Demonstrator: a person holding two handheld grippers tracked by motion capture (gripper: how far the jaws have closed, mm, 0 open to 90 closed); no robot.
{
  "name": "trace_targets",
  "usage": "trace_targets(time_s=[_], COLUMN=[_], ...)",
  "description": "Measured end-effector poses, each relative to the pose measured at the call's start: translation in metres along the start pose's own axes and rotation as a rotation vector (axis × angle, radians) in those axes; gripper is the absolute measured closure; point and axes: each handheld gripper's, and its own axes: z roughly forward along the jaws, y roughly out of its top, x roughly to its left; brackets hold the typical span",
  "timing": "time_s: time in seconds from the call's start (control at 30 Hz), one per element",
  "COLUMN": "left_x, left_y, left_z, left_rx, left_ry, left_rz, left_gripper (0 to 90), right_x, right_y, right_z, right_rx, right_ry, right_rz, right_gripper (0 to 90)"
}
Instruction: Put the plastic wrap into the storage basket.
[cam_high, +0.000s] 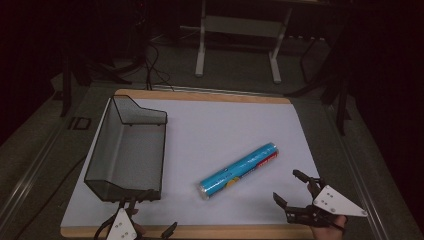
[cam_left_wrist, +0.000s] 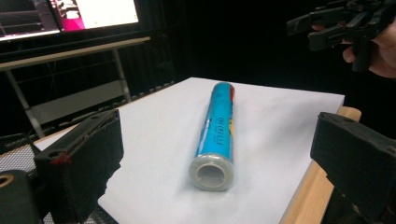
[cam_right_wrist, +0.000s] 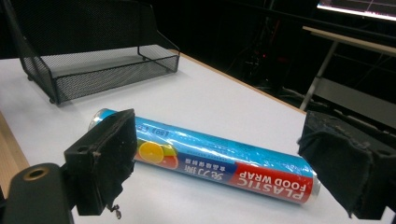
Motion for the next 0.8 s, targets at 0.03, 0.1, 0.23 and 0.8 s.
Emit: trace_targets(time_s=[0.03,0.1,0.23,0.8], left_x=[-0.001,-0.002,-0.004,-0.004], left_y=[0.0,0.0,0.0,0.0], left_z=[0.0,0.0,0.001,0.0], left_rx=[-0.001,-0.002,0.001,-0.006], left_ry=[-0.006,-0.011,-0.019,-0.01], left_rz=[0.01,0.016,0.021,0.015], left_gripper=[3.4,3.4,3.3,3.4], right_x=[0.002,0.003,0.003,0.009], right_y=[0.001,0.001,0.002,0.004], right_z=[0.0,0.0,0.0,0.023], right_rx=[0.003,0.005,0.006,0.186], right_ry=[0.007,0.011,0.023,0.214], right_rz=[-0.011,-0.013,-0.018,-0.162], right_gripper=[11.4,11.4,12.5,12.0])
